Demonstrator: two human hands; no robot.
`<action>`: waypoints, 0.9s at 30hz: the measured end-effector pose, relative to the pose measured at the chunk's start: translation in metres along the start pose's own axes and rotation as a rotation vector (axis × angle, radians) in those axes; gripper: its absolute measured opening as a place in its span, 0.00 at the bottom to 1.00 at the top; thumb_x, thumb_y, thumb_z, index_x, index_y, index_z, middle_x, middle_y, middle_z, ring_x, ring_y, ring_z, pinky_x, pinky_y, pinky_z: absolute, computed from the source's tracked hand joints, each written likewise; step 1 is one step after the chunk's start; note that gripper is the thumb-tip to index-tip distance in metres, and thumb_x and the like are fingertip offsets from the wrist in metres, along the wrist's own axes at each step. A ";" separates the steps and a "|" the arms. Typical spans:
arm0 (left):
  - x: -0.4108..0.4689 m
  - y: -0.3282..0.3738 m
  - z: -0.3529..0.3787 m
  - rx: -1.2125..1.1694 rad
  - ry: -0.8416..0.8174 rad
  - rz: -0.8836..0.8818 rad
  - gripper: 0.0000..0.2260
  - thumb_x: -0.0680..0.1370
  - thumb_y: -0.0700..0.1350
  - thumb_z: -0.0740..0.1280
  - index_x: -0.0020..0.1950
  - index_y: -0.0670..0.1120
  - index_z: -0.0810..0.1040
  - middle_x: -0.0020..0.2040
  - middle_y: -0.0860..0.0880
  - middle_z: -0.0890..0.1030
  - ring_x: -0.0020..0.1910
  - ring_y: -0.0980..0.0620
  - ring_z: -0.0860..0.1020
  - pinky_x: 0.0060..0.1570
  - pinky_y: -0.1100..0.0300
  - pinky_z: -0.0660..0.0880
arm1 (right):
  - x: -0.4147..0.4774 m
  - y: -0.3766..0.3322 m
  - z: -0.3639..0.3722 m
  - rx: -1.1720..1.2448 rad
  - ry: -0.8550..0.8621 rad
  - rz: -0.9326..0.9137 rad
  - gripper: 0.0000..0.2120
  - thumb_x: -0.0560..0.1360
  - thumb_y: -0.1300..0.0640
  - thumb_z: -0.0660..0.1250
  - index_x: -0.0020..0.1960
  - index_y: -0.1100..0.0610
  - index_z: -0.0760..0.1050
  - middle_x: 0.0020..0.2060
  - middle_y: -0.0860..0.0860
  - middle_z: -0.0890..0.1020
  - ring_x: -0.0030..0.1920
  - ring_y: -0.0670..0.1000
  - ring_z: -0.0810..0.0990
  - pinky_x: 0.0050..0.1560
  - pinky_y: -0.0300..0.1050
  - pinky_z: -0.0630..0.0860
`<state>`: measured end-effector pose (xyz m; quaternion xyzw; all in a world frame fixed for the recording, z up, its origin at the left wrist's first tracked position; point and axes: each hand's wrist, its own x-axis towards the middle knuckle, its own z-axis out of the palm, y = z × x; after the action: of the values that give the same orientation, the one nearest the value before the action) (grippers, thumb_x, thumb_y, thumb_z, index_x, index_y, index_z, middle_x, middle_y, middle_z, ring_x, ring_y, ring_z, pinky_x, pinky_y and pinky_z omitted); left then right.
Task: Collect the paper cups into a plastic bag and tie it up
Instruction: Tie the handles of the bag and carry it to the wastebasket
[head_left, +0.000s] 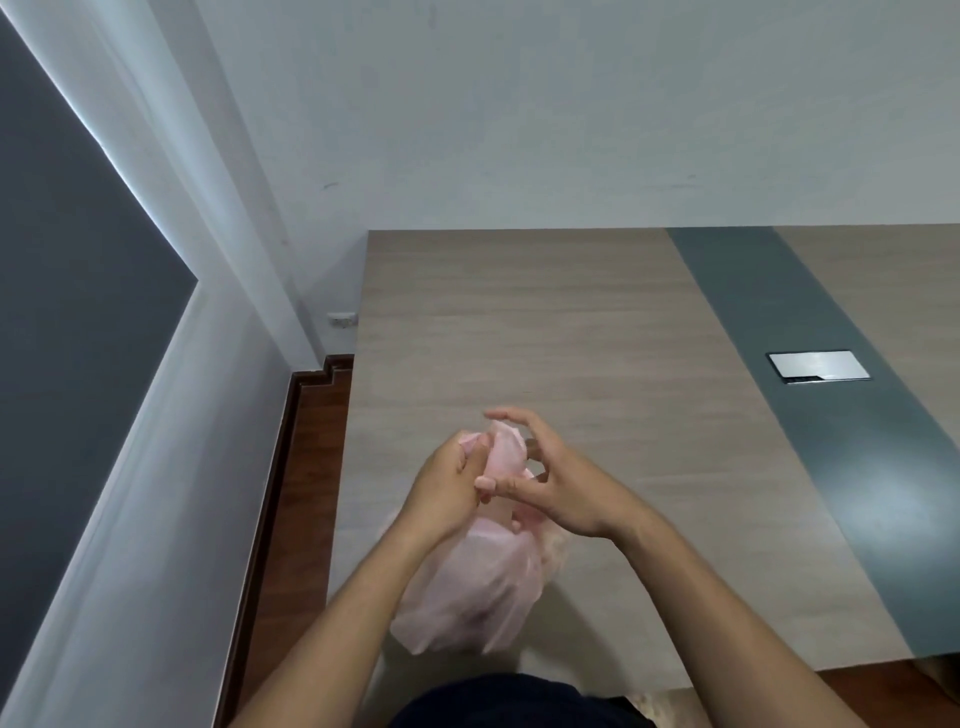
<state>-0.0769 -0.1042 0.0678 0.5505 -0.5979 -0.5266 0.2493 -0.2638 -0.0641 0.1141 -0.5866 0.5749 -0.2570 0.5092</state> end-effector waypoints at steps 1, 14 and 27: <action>0.000 -0.001 0.001 0.011 -0.026 -0.005 0.19 0.92 0.56 0.57 0.60 0.49 0.84 0.43 0.51 0.89 0.41 0.53 0.87 0.46 0.51 0.82 | -0.001 0.001 0.001 -0.030 0.013 -0.021 0.26 0.78 0.37 0.77 0.72 0.36 0.71 0.59 0.47 0.87 0.56 0.51 0.89 0.60 0.54 0.85; -0.014 -0.011 0.015 0.220 0.232 0.344 0.10 0.92 0.47 0.60 0.51 0.49 0.72 0.36 0.52 0.77 0.34 0.51 0.76 0.34 0.57 0.68 | 0.009 0.025 0.009 -0.084 0.515 0.175 0.19 0.83 0.41 0.72 0.48 0.55 0.70 0.27 0.45 0.79 0.23 0.43 0.78 0.29 0.41 0.68; -0.014 0.001 0.011 0.204 0.350 0.491 0.09 0.86 0.34 0.66 0.48 0.43 0.79 0.44 0.53 0.77 0.42 0.55 0.73 0.45 0.70 0.68 | 0.000 0.019 0.003 0.018 0.146 0.150 0.13 0.84 0.50 0.71 0.47 0.58 0.84 0.37 0.44 0.84 0.35 0.43 0.77 0.38 0.39 0.71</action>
<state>-0.0827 -0.0875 0.0690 0.4940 -0.7107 -0.2853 0.4116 -0.2688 -0.0599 0.0962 -0.5170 0.6504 -0.2656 0.4890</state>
